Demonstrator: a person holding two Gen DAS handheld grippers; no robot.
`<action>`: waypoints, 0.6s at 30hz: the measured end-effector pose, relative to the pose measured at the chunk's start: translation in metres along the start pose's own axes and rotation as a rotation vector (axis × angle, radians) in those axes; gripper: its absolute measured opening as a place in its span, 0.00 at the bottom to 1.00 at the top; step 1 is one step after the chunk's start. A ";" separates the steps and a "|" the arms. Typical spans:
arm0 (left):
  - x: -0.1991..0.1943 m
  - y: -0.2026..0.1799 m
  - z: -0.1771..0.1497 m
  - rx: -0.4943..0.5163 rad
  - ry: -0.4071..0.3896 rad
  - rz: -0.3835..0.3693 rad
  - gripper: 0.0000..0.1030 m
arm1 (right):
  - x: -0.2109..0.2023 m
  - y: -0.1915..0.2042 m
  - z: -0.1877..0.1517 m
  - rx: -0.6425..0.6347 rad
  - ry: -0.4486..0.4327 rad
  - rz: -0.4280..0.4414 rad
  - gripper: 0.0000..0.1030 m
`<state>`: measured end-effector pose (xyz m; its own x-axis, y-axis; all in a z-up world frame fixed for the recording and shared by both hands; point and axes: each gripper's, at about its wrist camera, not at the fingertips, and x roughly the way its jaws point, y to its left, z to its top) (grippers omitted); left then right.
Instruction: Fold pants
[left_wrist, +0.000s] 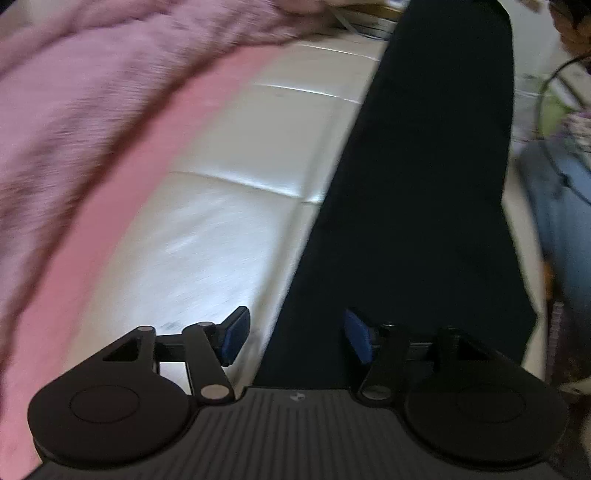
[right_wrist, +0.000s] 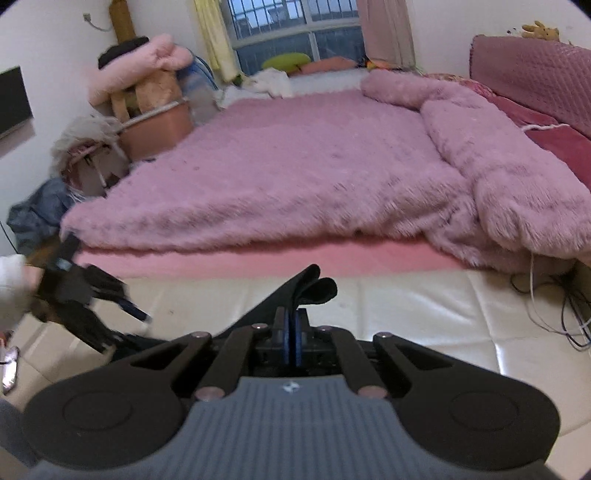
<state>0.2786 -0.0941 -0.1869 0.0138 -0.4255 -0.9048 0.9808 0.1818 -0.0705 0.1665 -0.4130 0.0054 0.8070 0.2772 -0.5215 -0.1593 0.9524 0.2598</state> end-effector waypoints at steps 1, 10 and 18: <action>0.006 0.003 0.004 0.008 0.003 -0.040 0.68 | -0.003 0.002 0.003 -0.003 -0.008 0.004 0.00; 0.045 0.029 0.026 -0.065 -0.055 -0.273 0.69 | -0.032 0.021 0.029 0.008 -0.097 0.044 0.00; 0.059 0.035 0.042 -0.148 -0.124 -0.287 0.68 | -0.049 0.039 0.044 -0.023 -0.154 0.097 0.00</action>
<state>0.3217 -0.1497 -0.2250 -0.2266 -0.5805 -0.7821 0.9094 0.1615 -0.3834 0.1455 -0.3947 0.0773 0.8645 0.3469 -0.3638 -0.2522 0.9254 0.2829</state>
